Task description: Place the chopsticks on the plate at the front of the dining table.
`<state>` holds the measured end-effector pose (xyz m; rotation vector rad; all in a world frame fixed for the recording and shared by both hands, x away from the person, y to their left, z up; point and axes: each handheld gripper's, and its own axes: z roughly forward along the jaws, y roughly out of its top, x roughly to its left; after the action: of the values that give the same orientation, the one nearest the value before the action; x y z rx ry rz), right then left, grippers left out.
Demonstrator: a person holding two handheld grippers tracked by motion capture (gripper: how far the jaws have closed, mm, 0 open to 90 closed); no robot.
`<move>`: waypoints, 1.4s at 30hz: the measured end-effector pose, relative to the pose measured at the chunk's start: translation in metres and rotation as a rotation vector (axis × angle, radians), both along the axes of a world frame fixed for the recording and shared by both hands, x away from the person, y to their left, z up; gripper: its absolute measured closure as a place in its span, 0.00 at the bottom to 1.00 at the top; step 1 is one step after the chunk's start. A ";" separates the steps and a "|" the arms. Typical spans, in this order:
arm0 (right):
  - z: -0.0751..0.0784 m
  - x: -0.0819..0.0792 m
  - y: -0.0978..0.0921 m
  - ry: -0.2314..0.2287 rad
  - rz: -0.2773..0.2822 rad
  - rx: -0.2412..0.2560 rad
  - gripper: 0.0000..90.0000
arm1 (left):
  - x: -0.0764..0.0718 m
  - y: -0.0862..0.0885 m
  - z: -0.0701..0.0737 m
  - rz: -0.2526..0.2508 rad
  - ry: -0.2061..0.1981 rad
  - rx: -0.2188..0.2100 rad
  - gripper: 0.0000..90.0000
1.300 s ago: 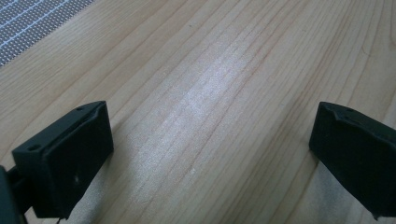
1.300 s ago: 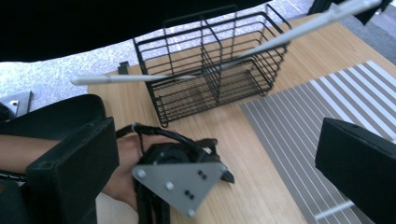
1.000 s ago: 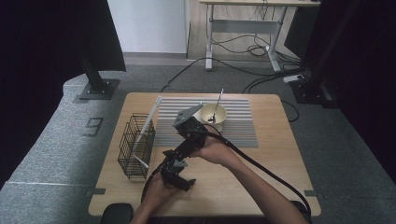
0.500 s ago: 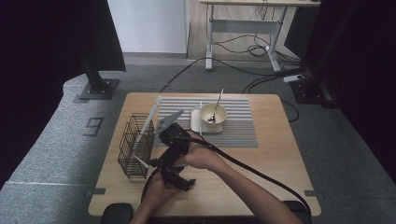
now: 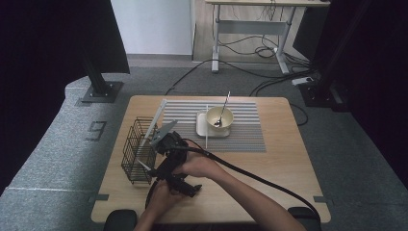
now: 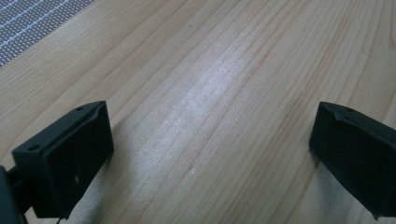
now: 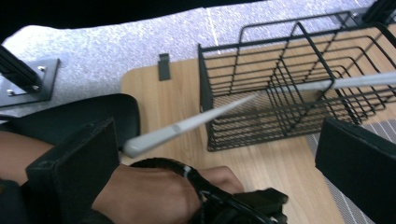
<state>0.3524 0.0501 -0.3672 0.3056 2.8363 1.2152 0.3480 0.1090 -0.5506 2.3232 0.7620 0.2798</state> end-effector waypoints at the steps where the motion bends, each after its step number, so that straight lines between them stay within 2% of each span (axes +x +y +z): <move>1: 0.000 0.001 0.000 0.001 -0.008 -0.002 0.00 | 0.000 0.000 0.000 0.000 0.001 0.000 0.00; 4: 0.001 0.005 -0.003 0.013 -0.031 0.003 0.00 | 0.000 0.000 0.000 -0.001 0.000 0.000 0.00; 8: 0.007 0.012 -0.010 -0.024 -0.066 0.002 0.00 | 0.000 0.000 0.000 0.000 0.001 0.000 0.00; 12: 0.011 0.021 -0.016 -0.024 -0.111 0.005 0.02 | 0.000 0.000 0.000 -0.001 0.000 0.001 0.00; 21: 0.008 0.039 -0.019 -0.061 -0.191 0.005 0.06 | 0.000 0.000 0.000 0.002 0.002 -0.002 0.00; 29: -0.004 0.051 -0.014 -0.051 -0.190 0.024 0.08 | 0.000 0.000 0.000 0.003 0.001 -0.001 0.00; 33: -0.007 0.053 -0.012 -0.048 -0.173 0.050 0.21 | 0.000 0.000 0.000 0.002 0.001 -0.001 0.00; 35: -0.008 0.054 -0.011 -0.047 -0.157 0.056 0.33 | 0.000 0.000 0.000 0.001 0.001 -0.001 0.00; 38: -0.010 0.053 -0.009 -0.049 -0.139 0.054 0.45 | 0.000 0.000 0.000 0.002 0.001 -0.002 0.00; 42: -0.011 0.051 -0.008 -0.072 -0.132 0.060 0.54 | 0.000 0.000 0.000 0.000 0.001 -0.001 0.00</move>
<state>0.4038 0.0419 -0.3785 0.4350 2.6754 1.2590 0.3480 0.1089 -0.5507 2.3222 0.7625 0.2779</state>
